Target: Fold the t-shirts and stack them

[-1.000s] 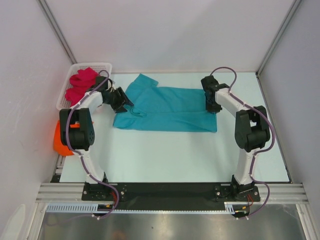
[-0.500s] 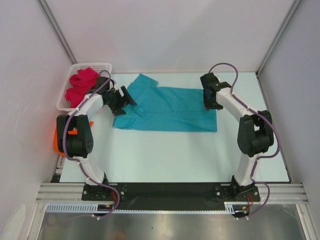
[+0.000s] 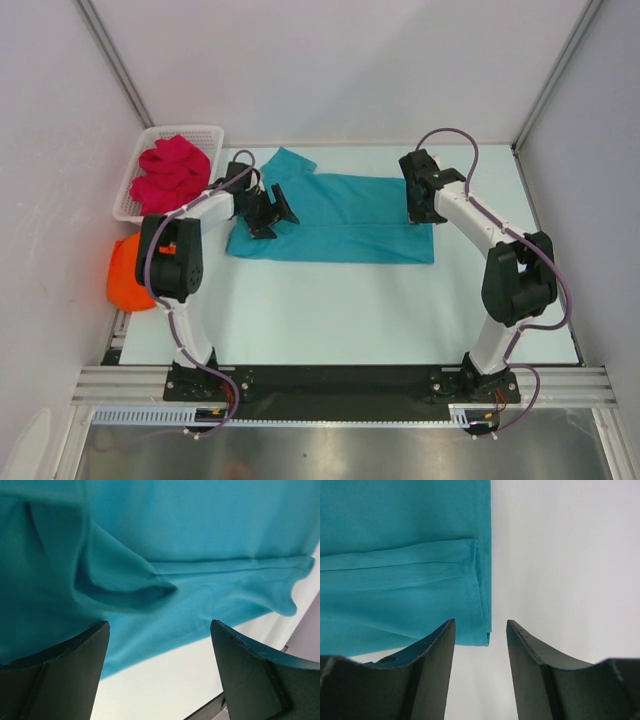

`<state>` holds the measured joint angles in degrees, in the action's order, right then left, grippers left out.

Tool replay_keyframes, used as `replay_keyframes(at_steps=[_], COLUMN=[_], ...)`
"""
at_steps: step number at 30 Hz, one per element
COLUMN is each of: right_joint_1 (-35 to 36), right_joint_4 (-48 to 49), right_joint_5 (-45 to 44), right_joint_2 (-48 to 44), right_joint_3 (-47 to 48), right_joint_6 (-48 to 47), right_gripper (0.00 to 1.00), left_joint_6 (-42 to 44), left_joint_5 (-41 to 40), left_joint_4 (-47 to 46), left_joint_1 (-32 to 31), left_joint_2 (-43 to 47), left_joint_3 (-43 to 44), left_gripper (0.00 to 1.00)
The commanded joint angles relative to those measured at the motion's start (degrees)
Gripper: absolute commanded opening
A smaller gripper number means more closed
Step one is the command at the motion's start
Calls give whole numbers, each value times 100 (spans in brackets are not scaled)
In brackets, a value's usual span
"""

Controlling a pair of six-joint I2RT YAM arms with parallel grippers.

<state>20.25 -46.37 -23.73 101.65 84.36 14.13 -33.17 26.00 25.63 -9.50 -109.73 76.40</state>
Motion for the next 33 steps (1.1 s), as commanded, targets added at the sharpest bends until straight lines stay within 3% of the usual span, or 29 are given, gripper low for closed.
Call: replay_keyframes(at_steps=[1,11,18,22,28,33], right_joint_1=[-4,5,5,5,-91,-477], right_joint_4=[-74,-109,-100,-56,259,497], right_joint_5=[-185,-255,-255,-229,-45,236], right_joint_2=[-338,-295,-294,-373,-470,-190], right_joint_3=[-59,-121,-156,-279,-578,-412], right_joint_6=[46,28,11,20,-51,-95], right_gripper=[50,49,49,49,50,50], left_joint_6=[-137,-252,-208,-120,38,363], left_joint_5=[-68,-148,-209,-358,-1728,-2783], left_joint_4=[-207,65,311,425,548,742], left_joint_1=[9,-87,-105,-96,-9,53], left_joint_2=[-407,-1093,-1191,-805,634,796], left_joint_3=[374,1692,2151,1670,369,489], left_gripper=[87,86,86,87,87,88])
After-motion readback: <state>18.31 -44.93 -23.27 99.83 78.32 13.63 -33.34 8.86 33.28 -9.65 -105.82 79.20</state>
